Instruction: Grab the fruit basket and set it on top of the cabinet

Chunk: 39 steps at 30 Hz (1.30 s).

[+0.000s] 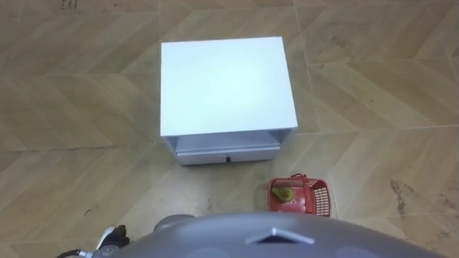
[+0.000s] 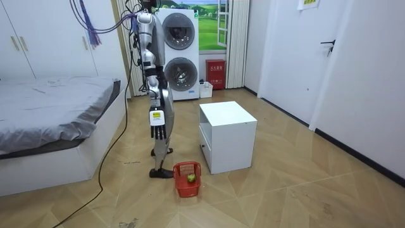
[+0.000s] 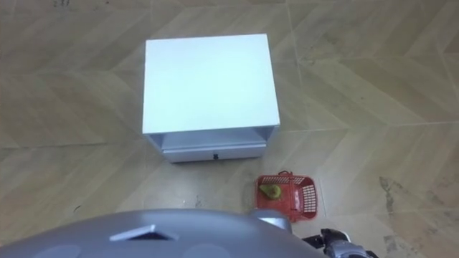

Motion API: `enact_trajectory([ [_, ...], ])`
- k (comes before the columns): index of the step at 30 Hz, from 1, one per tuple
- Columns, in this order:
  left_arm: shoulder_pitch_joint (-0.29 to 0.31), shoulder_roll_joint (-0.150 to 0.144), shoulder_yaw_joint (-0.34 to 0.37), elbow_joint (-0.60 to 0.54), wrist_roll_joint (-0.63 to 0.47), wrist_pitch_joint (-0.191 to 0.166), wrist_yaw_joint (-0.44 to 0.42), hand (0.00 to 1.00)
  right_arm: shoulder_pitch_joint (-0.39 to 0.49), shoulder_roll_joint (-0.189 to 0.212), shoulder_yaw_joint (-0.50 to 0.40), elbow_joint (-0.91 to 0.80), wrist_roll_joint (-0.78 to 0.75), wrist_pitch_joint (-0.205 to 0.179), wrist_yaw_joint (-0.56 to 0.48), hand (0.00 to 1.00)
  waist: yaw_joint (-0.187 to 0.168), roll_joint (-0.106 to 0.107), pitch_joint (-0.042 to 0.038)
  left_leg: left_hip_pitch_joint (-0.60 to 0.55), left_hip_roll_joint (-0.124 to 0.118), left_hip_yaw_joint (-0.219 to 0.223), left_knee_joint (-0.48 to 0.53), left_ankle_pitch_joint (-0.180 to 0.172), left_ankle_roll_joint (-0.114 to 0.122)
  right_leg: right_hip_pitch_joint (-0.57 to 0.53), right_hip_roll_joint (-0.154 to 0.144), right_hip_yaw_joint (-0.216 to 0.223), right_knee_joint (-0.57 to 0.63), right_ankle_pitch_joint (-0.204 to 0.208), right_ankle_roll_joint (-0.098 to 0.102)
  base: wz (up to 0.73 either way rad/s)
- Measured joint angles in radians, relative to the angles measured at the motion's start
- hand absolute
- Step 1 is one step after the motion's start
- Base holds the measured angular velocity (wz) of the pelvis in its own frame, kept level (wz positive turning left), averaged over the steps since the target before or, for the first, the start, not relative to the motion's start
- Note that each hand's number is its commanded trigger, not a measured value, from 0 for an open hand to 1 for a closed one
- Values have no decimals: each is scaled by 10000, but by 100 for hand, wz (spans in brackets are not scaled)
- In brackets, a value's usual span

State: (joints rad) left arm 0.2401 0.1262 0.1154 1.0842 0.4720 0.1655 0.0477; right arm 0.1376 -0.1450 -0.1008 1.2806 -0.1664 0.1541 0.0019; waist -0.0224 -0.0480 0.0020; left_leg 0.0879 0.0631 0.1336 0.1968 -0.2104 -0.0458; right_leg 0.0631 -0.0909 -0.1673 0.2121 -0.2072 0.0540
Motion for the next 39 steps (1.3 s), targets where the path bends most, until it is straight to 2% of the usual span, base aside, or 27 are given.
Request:
enact_trajectory([
  [3,-183,23,73,196,-6,-58,-137,0,-38,-70,6,-60,50,-8,-11,0,125,-13,21,-439,-74,136,924,-407,219,-411,-212,91,772,-219,74,-13],
  [5,-532,27,453,600,10,-172,-323,0,-289,-114,4,-95,-28,-27,-59,0,274,8,17,-1206,-87,350,2017,-752,609,-864,-353,332,1234,-206,155,-25],
  [6,-600,49,592,697,11,-230,-371,0,-409,-110,4,-92,-31,-39,-58,0,270,14,26,-1409,-106,359,2194,-816,694,-1024,-387,381,1322,-178,191,-9],
  [7,-737,68,881,800,11,-335,-446,0,-569,-115,-21,-125,-39,-52,-42,0,247,27,13,-1789,-180,371,2382,-877,793,-1278,-456,505,1334,-84,336,5],
  [8,-782,86,1111,823,6,-515,-553,0,-725,-148,-25,-226,-41,-41,-27,0,265,233,-103,-2196,-80,494,2523,-974,932,-1604,-498,499,1497,-26,465,19],
  [9,-880,119,1195,835,5,-610,-593,0,-770,-154,-73,-360,-14,-15,-39,0,222,259,-25,-2448,-16,627,2757,-1114,1026,-1940,-606,374,2209,-185,329,84],
  [10,-1107,291,1160,857,1,-709,-603,0,-733,-154,-259,-435,122,-40,-108,0,29,168,74,-2938,-88,838,3428,-1330,1217,-2437,-1029,-17,4620,-709,155,135],
  [11,-1219,494,1137,825,-29,-835,-598,0,-736,-156,-291,-378,402,1,-144,0,180,-96,45,-3233,-269,985,3879,-1618,1295,-2740,-1271,133,6951,-839,49,136],
  [12,-1270,591,1131,815,-95,-843,-593,0,-777,-157,-281,-377,557,-12,-170,0,361,-240,45,-3412,-297,1160,4183,-1743,1374,-2849,-1296,320,8008,-835,47,74],
  [13,-1415,703,1113,738,-110,-804,-568,0,-1059,-208,-273,-376,874,-30,-311,0,759,-410,59,-3823,-301,1416,4842,-2049,1484,-2972,-1201,514,9704,-744,31,12],
  [14,-1451,763,1128,748,-102,-748,-526,0,-1554,-275,-195,-361,1072,-154,-460,0,1067,-489,41,-4409,-265,1594,5534,-2305,1615,-2994,-1126,532,10721,-602,17,-6],
  [15,-1476,781,1128,764,-111,-724,-493,0,-1859,-298,-167,-346,1150,-272,-500,0,1144,-520,23,-4813,-244,1661,5947,-2413,1678,-2978,-1120,517,11013,-552,13,-3],
  [16,-1664,843,1113,859,-119,-629,-391,0,-2443,-306,74,-330,1265,-430,-552,0,1126,-535,-4,-5689,-198,1663,6843,-2659,1815,-2816,-1159,351,11211,-552,30,17],
  [17,-2048,929,967,1001,-112,-582,-251,0,-3006,-309,288,-318,1390,-711,-520,0,1108,-620,-20,-6665,-182,1650,7802,-2869,1935,-2597,-1265,221,11160,-655,168,29],
  [18,-2271,967,919,1112,-124,-582,-162,0,-3225,-299,410,-313,1522,-833,-502,0,1105,-636,-6,-7118,-187,1647,8320,-2969,1988,-2490,-1330,203,11058,-728,259,28],
  [19,-2706,1026,720,1357,-346,-586,19,0,-3533,-283,647,-291,1735,-1044,-430,0,1138,-658,9,-7993,-190,1641,9397,-3254,2104,-2253,-1568,221,11037,-1007,398,14],
  [20,-3014,1048,543,1605,-495,-620,220,0,-3739,-274,966,-251,1852,-1177,-360,0,1134,-674,58,-8810,-197,1606,10556,-3537,2191,-2166,-1895,319,11343,-1959,548,8],
  [21,-3180,1042,468,1724,-534,-636,314,0,-3761,-262,1081,-208,1897,-1236,-312,0,1116,-654,105,-9151,-208,1534,11127,-3677,2195,-2196,-1958,300,11765,-2680,613,4],
  [22,-3471,1042,351,1876,-756,-726,406,0,-3711,-227,1202,42,1964,-1346,-221,0,1081,-696,208,-9727,-354,1291,12142,-3863,2147,-2335,-2059,443,12764,-3633,393,0],
  [23,-3580,1055,174,1917,-1065,-846,456,0,-3637,-221,1210,189,2074,-1302,-135,0,1095,-792,254,-10280,-514,1022,12932,-4061,2017,-2760,-2074,754,13875,-4071,157,-7],
  [25,-3588,1062,-436,1931,-1579,-927,585,0,-3296,-326,1318,296,2516,-1215,-137,0,1005,-759,273,-11102,-630,802,13860,-4194,1939,-3414,-2063,939,15366,-4253,146,5],
  [29,-3619,1023,-1229,2376,-1895,-1223,611,0,-2773,-645,1493,464,3198,-1091,-315,0,559,-838,323,-12565,-549,773,15472,-4341,2020,-4387,-2049,1215,17830,-4583,123,16],
  [31,-3533,1014,-1416,2574,-2085,-1278,630,0,-2746,-654,1512,598,3494,-1092,-478,0,463,-853,329,-12705,-556,812,15854,-4476,1918,-4440,-2052,1363,18428,-4595,136,6],
  [33,-3476,1010,-1466,2714,-2368,-1376,721,0,-2625,-644,1551,583,3727,-1096,-553,0,271,-884,342,-12694,-636,844,16080,-4515,1922,-4265,-2129,1337,18753,-4603,119,14],
  [35,-3286,997,-1500,2704,-2648,-1660,959,0,-2519,-626,1522,389,4013,-1099,-844,0,136,-972,288,-12649,-721,860,16176,-4512,1871,-4145,-2201,1343,18945,-4615,97,12],
  [37,-3180,990,-1602,2704,-2718,-1736,1118,0,-2523,-619,1520,272,4039,-1125,-1120,0,-42,-1034,229,-12606,-762,860,16214,-4500,1807,-4052,-2200,1340,18990,-4648,38,7],
  [39,-3131,973,-1705,2702,-2737,-1757,1242,0,-2527,-619,1510,36,3948,-1155,-1432,0,-133,-1118,221,-12563,-780,830,16340,-4559,1694,-3928,-2202,1381,19088,-4783,-34,-6],
])
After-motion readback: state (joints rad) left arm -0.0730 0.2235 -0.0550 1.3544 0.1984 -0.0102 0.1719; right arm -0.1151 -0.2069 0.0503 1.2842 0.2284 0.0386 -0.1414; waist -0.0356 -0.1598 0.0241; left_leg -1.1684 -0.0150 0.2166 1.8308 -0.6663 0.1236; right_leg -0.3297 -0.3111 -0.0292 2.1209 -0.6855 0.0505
